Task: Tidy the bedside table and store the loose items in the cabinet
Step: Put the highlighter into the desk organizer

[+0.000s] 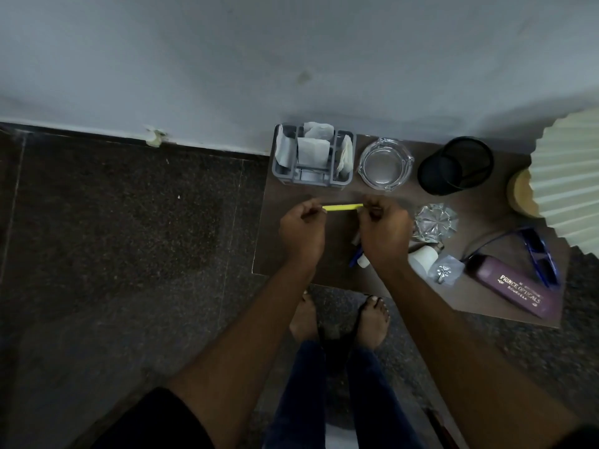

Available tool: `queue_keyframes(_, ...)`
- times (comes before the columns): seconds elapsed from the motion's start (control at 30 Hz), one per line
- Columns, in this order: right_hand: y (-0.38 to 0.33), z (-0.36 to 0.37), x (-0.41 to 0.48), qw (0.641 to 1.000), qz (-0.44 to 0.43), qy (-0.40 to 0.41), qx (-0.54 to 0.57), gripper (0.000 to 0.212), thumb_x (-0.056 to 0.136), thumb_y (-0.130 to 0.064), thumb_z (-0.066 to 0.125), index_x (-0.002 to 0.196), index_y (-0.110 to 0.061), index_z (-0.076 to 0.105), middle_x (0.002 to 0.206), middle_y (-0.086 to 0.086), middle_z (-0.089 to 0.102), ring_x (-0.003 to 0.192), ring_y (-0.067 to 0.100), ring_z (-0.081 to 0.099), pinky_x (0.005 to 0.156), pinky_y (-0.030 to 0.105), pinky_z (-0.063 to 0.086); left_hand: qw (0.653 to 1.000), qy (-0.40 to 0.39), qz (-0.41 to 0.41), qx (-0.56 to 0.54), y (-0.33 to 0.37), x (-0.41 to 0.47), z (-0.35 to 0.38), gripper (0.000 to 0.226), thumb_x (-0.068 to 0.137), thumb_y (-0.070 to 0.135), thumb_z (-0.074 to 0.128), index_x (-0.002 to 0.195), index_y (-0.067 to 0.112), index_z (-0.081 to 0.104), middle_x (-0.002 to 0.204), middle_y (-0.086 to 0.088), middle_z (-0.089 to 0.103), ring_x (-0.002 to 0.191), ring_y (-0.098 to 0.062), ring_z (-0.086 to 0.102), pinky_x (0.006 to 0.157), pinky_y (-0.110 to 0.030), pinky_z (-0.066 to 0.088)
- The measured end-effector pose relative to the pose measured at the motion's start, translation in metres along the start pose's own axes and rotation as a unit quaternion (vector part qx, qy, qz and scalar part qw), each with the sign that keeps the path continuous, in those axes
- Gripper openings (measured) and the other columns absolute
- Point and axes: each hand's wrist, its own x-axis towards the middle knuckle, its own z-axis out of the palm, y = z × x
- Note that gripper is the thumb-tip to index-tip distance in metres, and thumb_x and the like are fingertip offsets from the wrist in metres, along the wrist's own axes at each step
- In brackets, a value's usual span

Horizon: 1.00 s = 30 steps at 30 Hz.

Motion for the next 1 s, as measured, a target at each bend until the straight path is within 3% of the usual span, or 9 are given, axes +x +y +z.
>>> queue_keyframes(0.1, -0.004, -0.002, -0.007, 0.999, 0.001, -0.011, 0.05, 0.019, 0.088, -0.008, 0.071, 0.105, -0.011, 0.077, 0.097, 0.005, 0.077, 0.082, 0.011, 0.071, 0.074, 0.014, 0.055, 0.999, 0.018, -0.01, -0.025, 0.004, -0.007, -0.013, 0.026, 0.091, 0.01, 0.07, 0.117, 0.01, 0.074, 0.111, -0.003, 0.075, 0.105, -0.014, 0.07, 0.094, -0.027, 0.056)
queue_keyframes(0.2, -0.012, -0.006, -0.014, 0.994, 0.01, -0.046, 0.101, 0.019, 0.084, -0.001, 0.074, 0.102, -0.008, 0.077, 0.097, 0.012, 0.074, 0.08, 0.016, 0.07, 0.08, 0.029, 0.059, 0.997, 0.013, -0.037, -0.067, 0.009, -0.011, -0.028, 0.026, 0.09, 0.007, 0.071, 0.116, 0.008, 0.074, 0.11, -0.005, 0.076, 0.106, -0.019, 0.071, 0.099, -0.04, 0.057)
queue_keyframes(0.27, -0.018, -0.01, -0.017, 0.988, 0.018, -0.074, 0.133, 0.02, 0.083, 0.0, 0.076, 0.101, -0.008, 0.077, 0.094, 0.011, 0.075, 0.08, 0.015, 0.071, 0.08, 0.027, 0.059, 0.995, 0.016, -0.04, -0.085, 0.012, -0.014, -0.036, 0.027, 0.089, 0.005, 0.071, 0.115, 0.006, 0.074, 0.109, -0.008, 0.076, 0.106, -0.023, 0.072, 0.099, -0.045, 0.056)
queue_keyframes(0.37, -0.029, -0.015, -0.02, 0.983, 0.017, -0.108, 0.151, 0.018, 0.083, -0.003, 0.077, 0.099, -0.012, 0.078, 0.083, -0.003, 0.076, 0.072, 0.003, 0.07, 0.07, 0.017, 0.055, 0.992, 0.014, -0.041, -0.118, 0.019, -0.018, -0.048, 0.027, 0.087, 0.002, 0.072, 0.115, 0.004, 0.074, 0.11, -0.012, 0.076, 0.108, -0.026, 0.071, 0.1, -0.046, 0.055)
queue_keyframes(0.47, -0.042, -0.019, -0.019, 0.982, -0.002, -0.116, 0.147, 0.016, 0.086, -0.007, 0.076, 0.099, -0.016, 0.077, 0.083, -0.004, 0.076, 0.072, 0.005, 0.07, 0.071, 0.023, 0.057, 0.987, -0.002, -0.036, -0.157, 0.026, -0.019, -0.057, 0.028, 0.088, -0.002, 0.07, 0.116, 0.001, 0.072, 0.114, -0.016, 0.074, 0.112, -0.031, 0.07, 0.099, -0.041, 0.056)
queue_keyframes(0.6, -0.064, -0.021, -0.008, 0.985, -0.068, -0.105, 0.118, 0.015, 0.087, -0.009, 0.075, 0.102, -0.011, 0.076, 0.092, 0.002, 0.076, 0.087, 0.013, 0.073, 0.081, 0.03, 0.06, 0.982, -0.008, -0.033, -0.185, 0.036, -0.019, -0.06, 0.029, 0.089, -0.005, 0.066, 0.118, -0.001, 0.07, 0.113, -0.017, 0.074, 0.11, -0.029, 0.07, 0.092, -0.033, 0.057)
queue_keyframes(0.73, -0.082, -0.021, 0.01, 0.983, -0.167, -0.073, 0.004, 0.015, 0.088, -0.016, 0.074, 0.103, -0.014, 0.077, 0.094, -0.001, 0.075, 0.08, 0.008, 0.07, 0.076, 0.027, 0.06, 0.982, -0.02, -0.042, -0.184, 0.039, -0.018, -0.059, 0.03, 0.091, -0.003, 0.065, 0.12, 0.001, 0.07, 0.116, -0.014, 0.073, 0.113, -0.028, 0.069, 0.098, -0.038, 0.056)
queue_keyframes(0.87, -0.097, -0.014, 0.025, 0.963, -0.246, -0.051, -0.097, 0.015, 0.088, -0.012, 0.069, 0.101, -0.01, 0.076, 0.098, 0.006, 0.072, 0.081, 0.019, 0.067, 0.075, 0.031, 0.054, 0.983, -0.016, -0.044, -0.18, 0.039, -0.016, -0.059, 0.032, 0.09, -0.004, 0.066, 0.122, -0.001, 0.069, 0.116, -0.016, 0.073, 0.114, -0.03, 0.069, 0.099, -0.04, 0.056)
queue_keyframes(1.0, -0.099, -0.003, 0.036, 0.945, -0.253, -0.092, -0.185, 0.024, 0.091, -0.007, 0.064, 0.113, -0.005, 0.072, 0.113, 0.017, 0.069, 0.098, 0.032, 0.067, 0.086, 0.045, 0.054, 0.987, -0.026, -0.047, -0.154, 0.032, -0.016, -0.061, 0.031, 0.09, -0.002, 0.067, 0.12, 0.004, 0.071, 0.114, -0.01, 0.075, 0.111, -0.022, 0.07, 0.101, -0.041, 0.055)
